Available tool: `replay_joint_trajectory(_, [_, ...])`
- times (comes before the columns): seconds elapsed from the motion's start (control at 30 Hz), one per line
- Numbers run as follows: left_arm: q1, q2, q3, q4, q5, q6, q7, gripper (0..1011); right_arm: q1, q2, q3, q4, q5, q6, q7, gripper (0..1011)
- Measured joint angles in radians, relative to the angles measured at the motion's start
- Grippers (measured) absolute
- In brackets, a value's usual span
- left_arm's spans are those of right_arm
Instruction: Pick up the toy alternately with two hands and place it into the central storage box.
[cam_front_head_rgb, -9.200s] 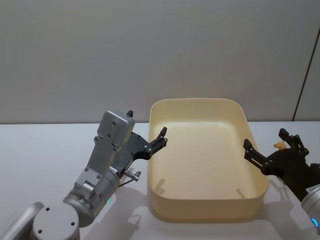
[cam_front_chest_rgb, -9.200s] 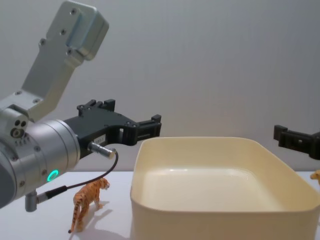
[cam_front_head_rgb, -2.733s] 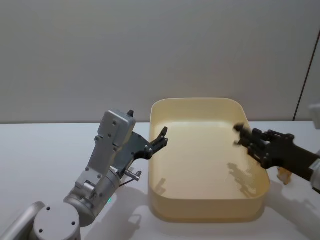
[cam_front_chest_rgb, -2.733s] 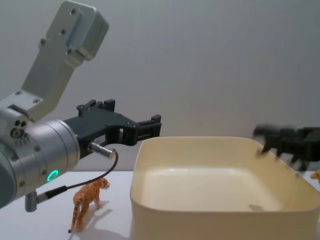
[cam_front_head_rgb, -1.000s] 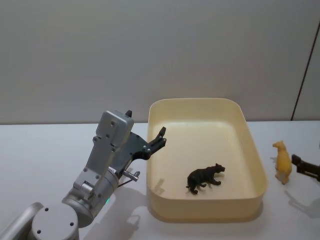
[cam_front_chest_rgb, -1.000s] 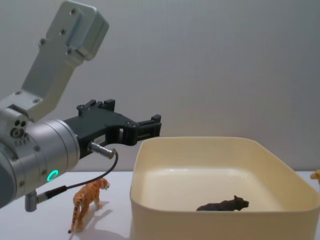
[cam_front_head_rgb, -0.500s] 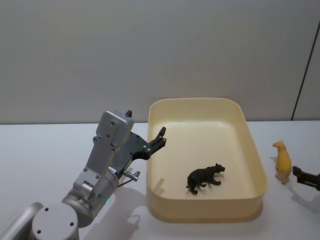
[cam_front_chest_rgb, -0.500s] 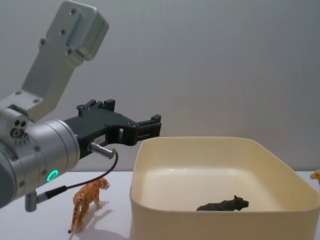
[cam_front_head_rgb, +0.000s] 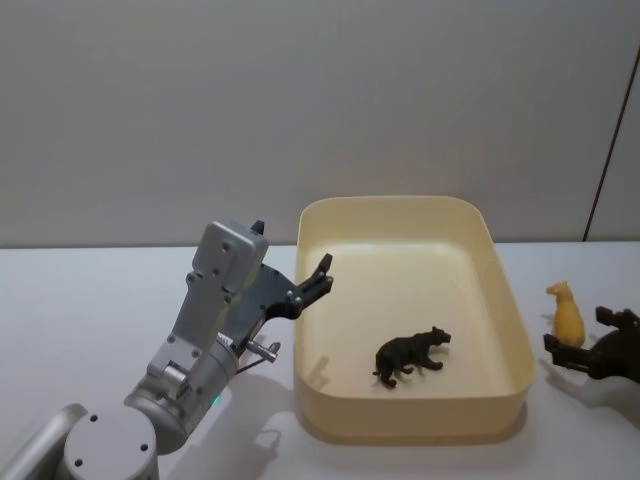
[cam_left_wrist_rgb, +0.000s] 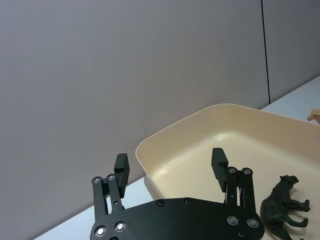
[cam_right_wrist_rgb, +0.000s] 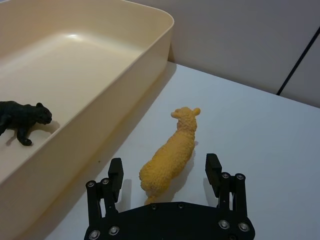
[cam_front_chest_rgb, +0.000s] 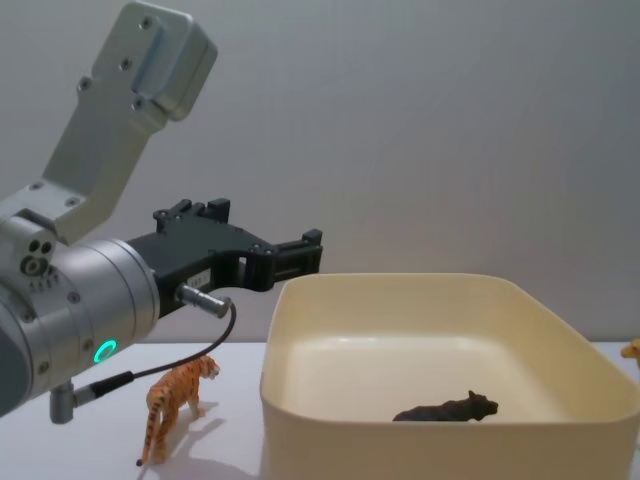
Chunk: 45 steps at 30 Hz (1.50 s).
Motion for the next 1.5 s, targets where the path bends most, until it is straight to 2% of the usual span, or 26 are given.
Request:
replay_joint_trajectory(0.13, [0.0, 0.0, 0.0, 0.0, 0.0, 0.0, 0.0, 1001, 0.023, -0.017, -0.014, 0.029, -0.014, -0.005, 0.007, 988])
replay_joint_trajectory(0.27, [0.0, 0.0, 0.0, 0.0, 0.0, 0.0, 0.0, 1001, 0.039, -0.029, -0.025, 0.048, -0.024, -0.007, 0.012, 910])
replay_joint_trajectory(0.87, [0.0, 0.0, 0.0, 0.0, 0.0, 0.0, 0.0, 1001, 0.072, -0.053, -0.045, 0.088, -0.045, -0.016, 0.022, 371])
replay_joint_trajectory(1.2, [0.0, 0.0, 0.0, 0.0, 0.0, 0.0, 0.0, 1001, 0.06, -0.044, -0.04, 0.062, -0.043, -0.067, 0.02, 355])
replay_joint_trajectory(1.5, [0.0, 0.0, 0.0, 0.0, 0.0, 0.0, 0.0, 1001, 0.044, -0.026, -0.027, -0.011, -0.029, -0.138, 0.021, 352])
